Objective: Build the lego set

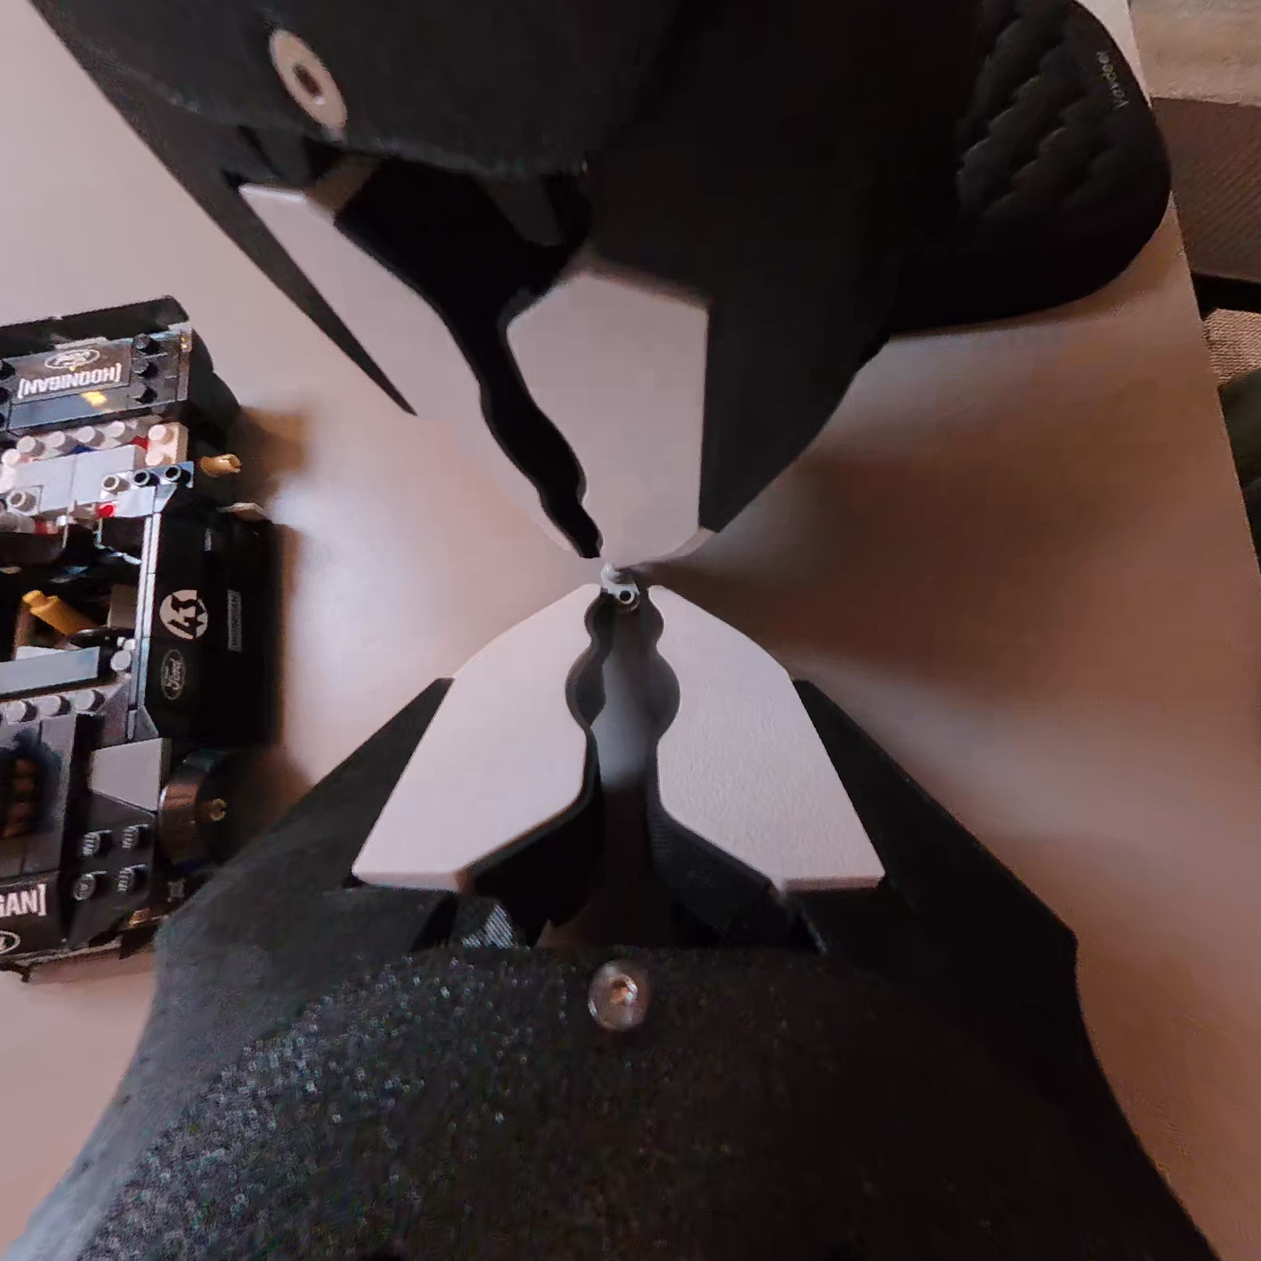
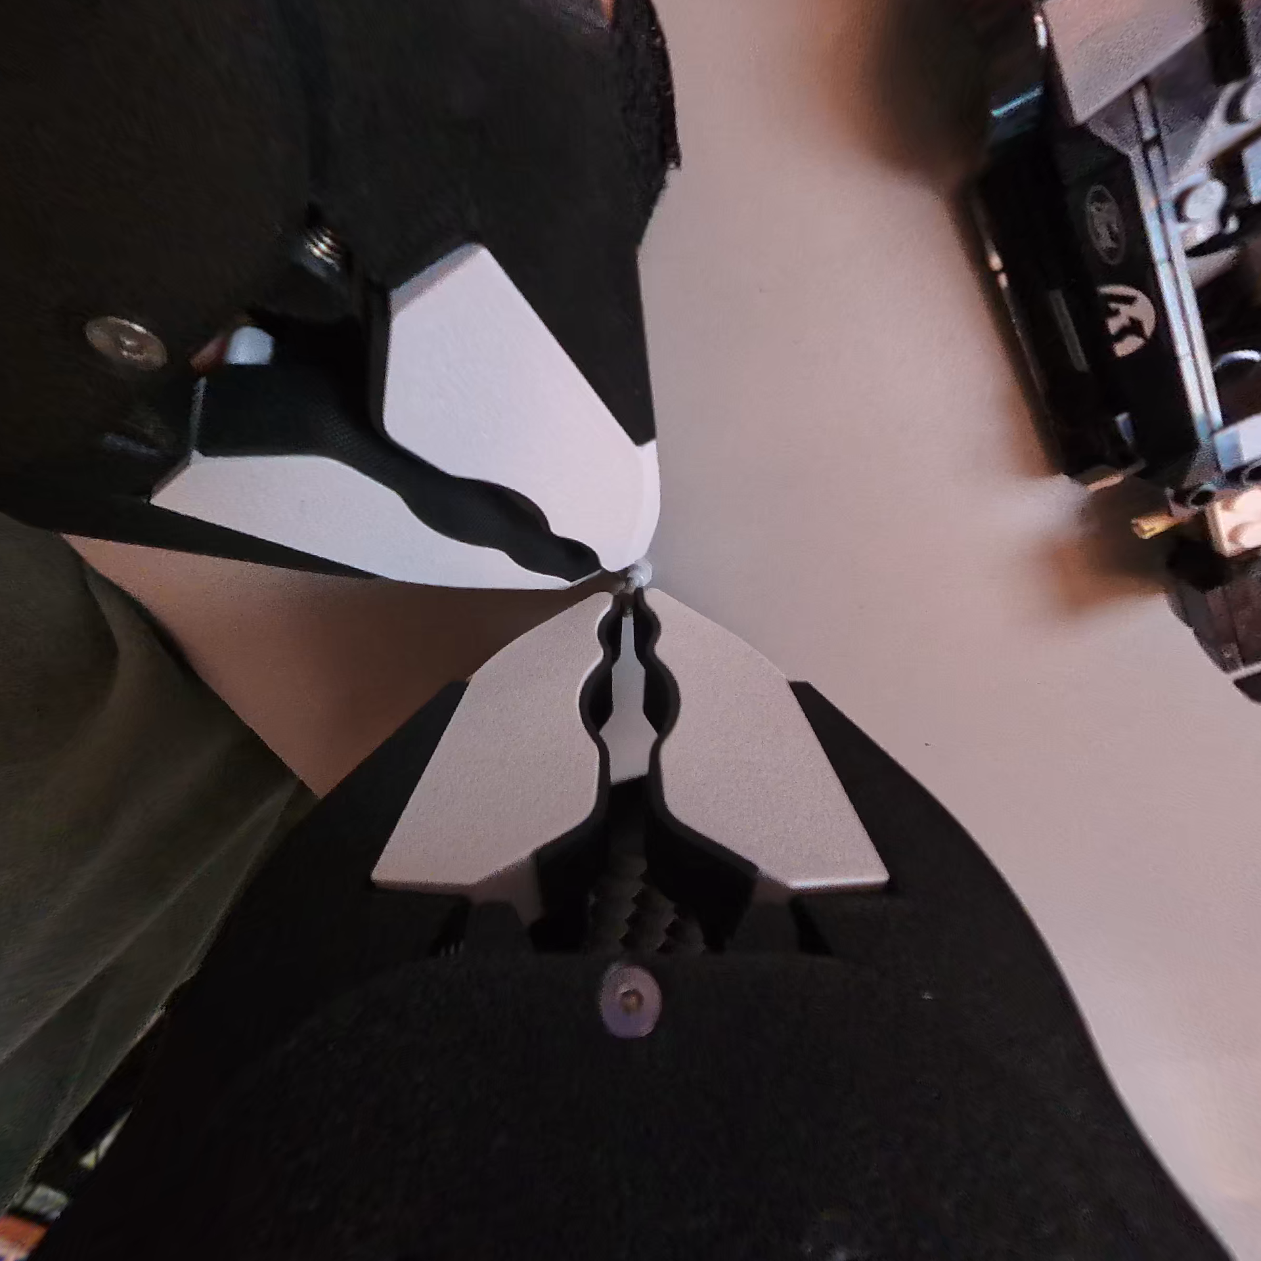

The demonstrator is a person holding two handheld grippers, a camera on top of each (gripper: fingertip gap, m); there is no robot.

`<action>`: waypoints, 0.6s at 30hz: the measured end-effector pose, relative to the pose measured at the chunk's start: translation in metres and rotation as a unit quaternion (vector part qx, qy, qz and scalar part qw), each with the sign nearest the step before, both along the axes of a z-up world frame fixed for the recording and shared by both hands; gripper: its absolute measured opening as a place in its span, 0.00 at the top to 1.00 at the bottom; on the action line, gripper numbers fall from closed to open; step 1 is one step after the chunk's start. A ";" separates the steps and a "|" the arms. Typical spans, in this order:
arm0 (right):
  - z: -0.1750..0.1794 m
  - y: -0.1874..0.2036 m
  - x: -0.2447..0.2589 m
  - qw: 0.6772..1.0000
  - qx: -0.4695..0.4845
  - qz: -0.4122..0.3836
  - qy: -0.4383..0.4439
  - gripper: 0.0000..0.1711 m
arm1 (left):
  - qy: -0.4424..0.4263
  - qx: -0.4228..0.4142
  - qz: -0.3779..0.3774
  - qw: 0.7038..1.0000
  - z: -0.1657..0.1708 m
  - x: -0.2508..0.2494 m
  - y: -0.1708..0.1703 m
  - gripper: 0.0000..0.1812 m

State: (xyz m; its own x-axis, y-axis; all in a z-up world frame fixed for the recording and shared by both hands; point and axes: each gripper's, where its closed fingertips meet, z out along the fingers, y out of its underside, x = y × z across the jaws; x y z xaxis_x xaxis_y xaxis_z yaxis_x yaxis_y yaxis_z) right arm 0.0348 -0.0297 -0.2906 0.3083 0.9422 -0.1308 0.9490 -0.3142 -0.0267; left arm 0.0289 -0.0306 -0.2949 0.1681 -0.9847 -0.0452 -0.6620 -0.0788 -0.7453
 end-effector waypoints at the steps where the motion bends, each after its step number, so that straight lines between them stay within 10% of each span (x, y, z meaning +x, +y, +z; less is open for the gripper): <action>1: 0.000 0.000 -0.001 1.000 -0.004 0.006 -0.007 0.98 | 0.001 -0.001 0.001 1.000 0.000 -0.001 0.000 0.96; 18: -0.003 0.000 -0.001 0.998 -0.039 0.045 -0.028 0.98 | 0.002 -0.001 0.003 1.000 -0.001 -0.001 -0.001 0.96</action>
